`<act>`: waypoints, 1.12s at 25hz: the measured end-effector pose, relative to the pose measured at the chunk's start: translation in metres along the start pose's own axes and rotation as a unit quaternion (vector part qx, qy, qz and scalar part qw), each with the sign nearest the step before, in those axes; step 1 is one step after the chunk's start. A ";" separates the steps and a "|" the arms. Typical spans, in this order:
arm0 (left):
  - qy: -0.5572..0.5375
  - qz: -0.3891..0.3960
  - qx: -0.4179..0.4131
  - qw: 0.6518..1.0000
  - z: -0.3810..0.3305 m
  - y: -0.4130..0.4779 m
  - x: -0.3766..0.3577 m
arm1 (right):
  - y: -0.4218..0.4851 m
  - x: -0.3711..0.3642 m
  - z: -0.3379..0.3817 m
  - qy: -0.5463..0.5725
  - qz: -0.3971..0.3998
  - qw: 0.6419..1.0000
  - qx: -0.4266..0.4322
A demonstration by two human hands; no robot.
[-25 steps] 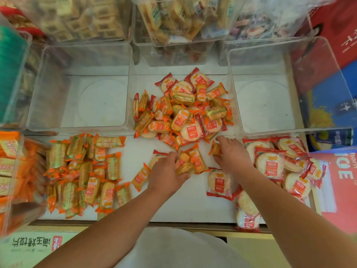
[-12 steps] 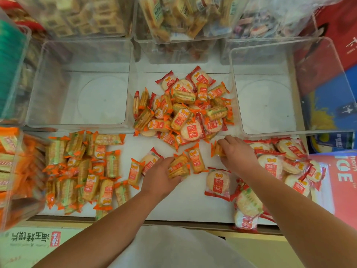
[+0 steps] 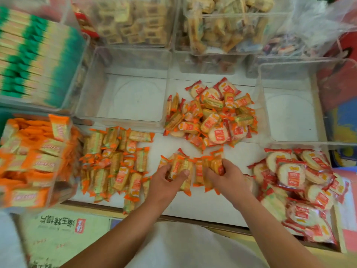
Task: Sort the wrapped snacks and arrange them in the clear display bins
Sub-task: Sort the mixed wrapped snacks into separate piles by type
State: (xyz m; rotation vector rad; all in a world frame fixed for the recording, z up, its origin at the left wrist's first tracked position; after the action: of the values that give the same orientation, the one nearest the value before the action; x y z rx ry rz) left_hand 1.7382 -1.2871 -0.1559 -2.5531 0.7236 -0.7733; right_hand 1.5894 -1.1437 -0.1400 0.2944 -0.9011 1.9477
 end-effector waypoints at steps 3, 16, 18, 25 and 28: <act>-0.015 -0.027 0.038 0.999 0.012 -0.008 0.036 | -0.027 -0.034 0.010 0.044 0.034 0.997 -0.047; 0.013 -0.173 -0.010 0.985 0.007 0.096 0.158 | -0.035 -0.151 0.084 0.041 0.076 0.995 -0.057; 0.017 -0.174 -0.015 0.984 0.018 0.086 0.167 | -0.024 -0.161 0.098 0.055 0.059 0.995 -0.065; 0.007 -0.166 0.012 0.986 0.054 0.047 0.190 | -0.005 -0.208 0.145 0.050 0.093 0.994 -0.011; 0.019 -0.173 0.014 0.985 0.057 0.046 0.194 | -0.018 -0.218 0.152 0.065 0.168 0.983 -0.030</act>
State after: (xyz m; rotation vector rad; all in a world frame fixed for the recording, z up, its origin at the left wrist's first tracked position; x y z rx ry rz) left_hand 1.8945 -1.4231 -0.1447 -2.6796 0.2780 -0.9335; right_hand 1.6974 -1.3872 -0.1419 -0.0252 -0.9694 2.2128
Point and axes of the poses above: each hand's wrist, its own y-axis towards the middle knuckle, its own x-axis out of the back of the hand, z = x × y, the point moved 1 cm from there along y, towards the middle knuckle, and after that the axes turned 12 degrees about -z, right-handed, at the moved point
